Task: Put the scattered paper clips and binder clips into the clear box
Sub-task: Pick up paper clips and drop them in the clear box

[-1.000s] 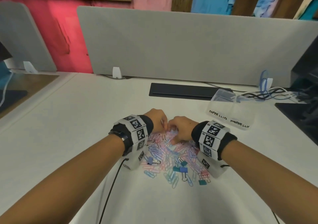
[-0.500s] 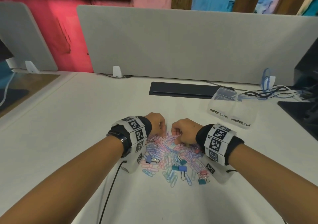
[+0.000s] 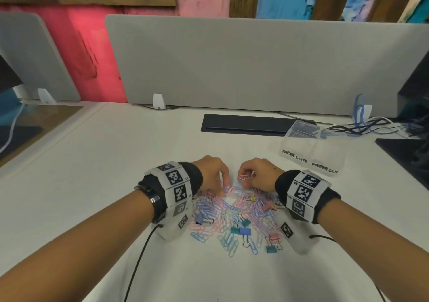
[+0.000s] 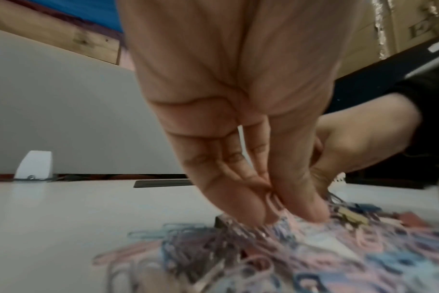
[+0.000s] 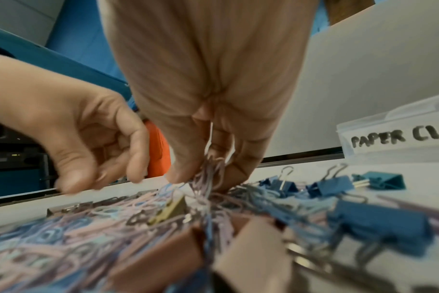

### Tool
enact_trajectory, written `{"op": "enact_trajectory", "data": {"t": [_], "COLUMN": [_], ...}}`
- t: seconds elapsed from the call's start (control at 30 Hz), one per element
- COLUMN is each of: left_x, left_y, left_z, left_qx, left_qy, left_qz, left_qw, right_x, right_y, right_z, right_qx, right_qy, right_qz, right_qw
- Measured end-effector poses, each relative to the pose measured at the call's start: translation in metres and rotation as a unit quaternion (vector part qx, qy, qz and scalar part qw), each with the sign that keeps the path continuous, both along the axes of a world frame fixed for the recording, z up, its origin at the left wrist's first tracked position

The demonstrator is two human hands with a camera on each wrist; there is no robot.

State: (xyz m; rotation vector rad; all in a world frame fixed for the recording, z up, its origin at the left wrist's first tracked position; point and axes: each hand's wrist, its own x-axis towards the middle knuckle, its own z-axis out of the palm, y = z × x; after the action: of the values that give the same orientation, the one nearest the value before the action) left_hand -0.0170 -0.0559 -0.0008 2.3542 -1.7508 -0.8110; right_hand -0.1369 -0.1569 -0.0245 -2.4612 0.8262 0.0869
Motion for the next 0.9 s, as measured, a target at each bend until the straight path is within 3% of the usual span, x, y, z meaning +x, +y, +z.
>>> {"op": "enact_trajectory", "data": {"t": [0.13,0.27,0.4,0.7,0.8,0.9], "left_x": [-0.011,-0.016,-0.028,-0.038,-0.034,-0.026], "left_y": [0.002,-0.001,-0.002,0.005,0.005,0.004], "left_z": [-0.005,-0.012,-0.017,-0.02,-0.017,-0.013], "left_qx": [0.067,0.045,0.033,0.093,0.08,0.021], "left_qy": [-0.046,-0.07,-0.084,-0.158,-0.125,0.009], "left_qz": [-0.059,-0.092,-0.111,-0.136,-0.097,0.001], "left_qw": [0.995,0.992,0.99,0.974,0.984,1.0], "right_x": [-0.001,0.0,-0.004,-0.011,-0.015,-0.021], "right_y": [-0.002,-0.006,-0.006,-0.015,-0.021,-0.031], "right_z": [-0.001,-0.001,0.0,0.0,0.001,0.005], "right_qx": [0.022,0.058,0.163,0.268,0.344,0.405], "right_qy": [0.006,-0.027,-0.065,-0.117,-0.132,-0.154], "right_qz": [-0.002,-0.023,-0.079,-0.146,-0.185,-0.226], "right_qw": [1.0,0.998,0.981,0.945,0.911,0.872]}}
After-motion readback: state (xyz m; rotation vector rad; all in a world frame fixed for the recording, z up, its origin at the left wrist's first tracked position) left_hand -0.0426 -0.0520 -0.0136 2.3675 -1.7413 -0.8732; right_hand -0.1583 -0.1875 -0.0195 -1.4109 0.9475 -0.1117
